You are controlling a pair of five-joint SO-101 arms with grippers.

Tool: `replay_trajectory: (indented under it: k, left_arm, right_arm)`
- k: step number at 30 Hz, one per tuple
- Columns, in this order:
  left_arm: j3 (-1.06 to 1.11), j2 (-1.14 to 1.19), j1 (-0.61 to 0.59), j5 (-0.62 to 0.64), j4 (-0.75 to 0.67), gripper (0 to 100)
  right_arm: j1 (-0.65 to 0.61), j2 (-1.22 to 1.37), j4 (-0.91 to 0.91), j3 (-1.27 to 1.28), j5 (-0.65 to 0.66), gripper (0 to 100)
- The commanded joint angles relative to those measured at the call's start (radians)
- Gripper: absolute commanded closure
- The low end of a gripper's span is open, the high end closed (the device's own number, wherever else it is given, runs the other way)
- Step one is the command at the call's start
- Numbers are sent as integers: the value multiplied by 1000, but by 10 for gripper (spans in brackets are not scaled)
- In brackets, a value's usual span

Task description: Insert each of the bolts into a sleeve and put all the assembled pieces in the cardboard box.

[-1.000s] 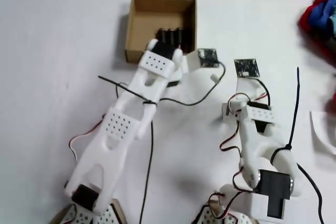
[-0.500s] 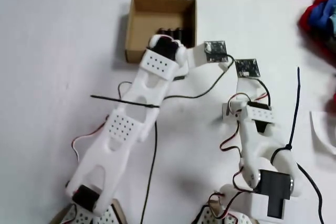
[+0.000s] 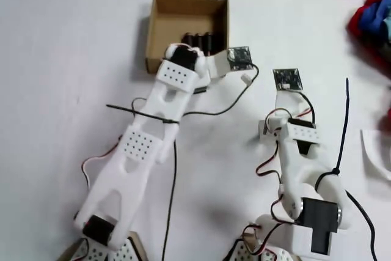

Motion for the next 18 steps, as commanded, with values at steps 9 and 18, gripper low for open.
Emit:
replay_trajectory:
  k: [9, 18]
  left_arm:
    - [-15, 15, 32, -54, 60, 894]
    - [-22, 14, 137, -115, 264, 976]
  right_arm:
    - [8, -39, -13, -12, -9, 977]
    - [8, -39, -13, -12, -9, 977]
